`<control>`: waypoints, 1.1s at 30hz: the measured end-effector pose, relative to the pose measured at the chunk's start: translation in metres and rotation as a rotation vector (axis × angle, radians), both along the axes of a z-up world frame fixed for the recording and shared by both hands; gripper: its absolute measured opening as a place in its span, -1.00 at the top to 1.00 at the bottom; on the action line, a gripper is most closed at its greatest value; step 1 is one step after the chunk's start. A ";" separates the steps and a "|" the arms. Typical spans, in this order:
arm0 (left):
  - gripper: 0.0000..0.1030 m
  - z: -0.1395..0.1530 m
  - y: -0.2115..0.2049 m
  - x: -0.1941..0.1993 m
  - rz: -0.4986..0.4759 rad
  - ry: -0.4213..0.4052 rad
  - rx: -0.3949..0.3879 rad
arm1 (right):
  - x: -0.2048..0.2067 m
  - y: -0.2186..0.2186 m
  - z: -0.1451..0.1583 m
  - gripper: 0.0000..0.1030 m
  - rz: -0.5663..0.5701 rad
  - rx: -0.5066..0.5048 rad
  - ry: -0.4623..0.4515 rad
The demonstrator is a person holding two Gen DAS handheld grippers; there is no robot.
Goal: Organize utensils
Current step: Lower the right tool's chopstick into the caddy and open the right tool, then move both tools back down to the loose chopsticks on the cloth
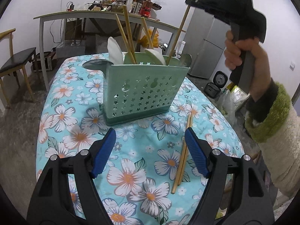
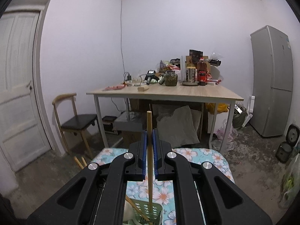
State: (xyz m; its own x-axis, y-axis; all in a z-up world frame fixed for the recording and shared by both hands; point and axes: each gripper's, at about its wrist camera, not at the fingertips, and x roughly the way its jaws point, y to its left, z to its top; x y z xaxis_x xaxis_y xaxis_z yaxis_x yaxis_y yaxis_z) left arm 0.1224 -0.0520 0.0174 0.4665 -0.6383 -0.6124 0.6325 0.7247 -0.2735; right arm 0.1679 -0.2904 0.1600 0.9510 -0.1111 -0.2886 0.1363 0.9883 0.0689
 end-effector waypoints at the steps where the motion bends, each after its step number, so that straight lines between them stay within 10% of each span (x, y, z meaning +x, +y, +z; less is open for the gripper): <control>1: -0.40 -0.001 0.000 0.000 0.000 0.002 0.000 | 0.003 0.001 -0.007 0.87 0.007 -0.010 0.025; 8: -0.40 -0.001 0.001 0.001 0.002 -0.001 -0.004 | -0.010 -0.005 -0.019 0.20 0.029 0.035 0.062; 23: -0.40 0.003 -0.008 -0.004 -0.022 -0.017 0.005 | -0.103 -0.052 -0.028 0.14 -0.021 0.240 0.069; 33: -0.40 -0.001 -0.015 -0.002 -0.037 -0.013 0.019 | -0.140 -0.076 -0.110 0.14 -0.040 0.509 0.252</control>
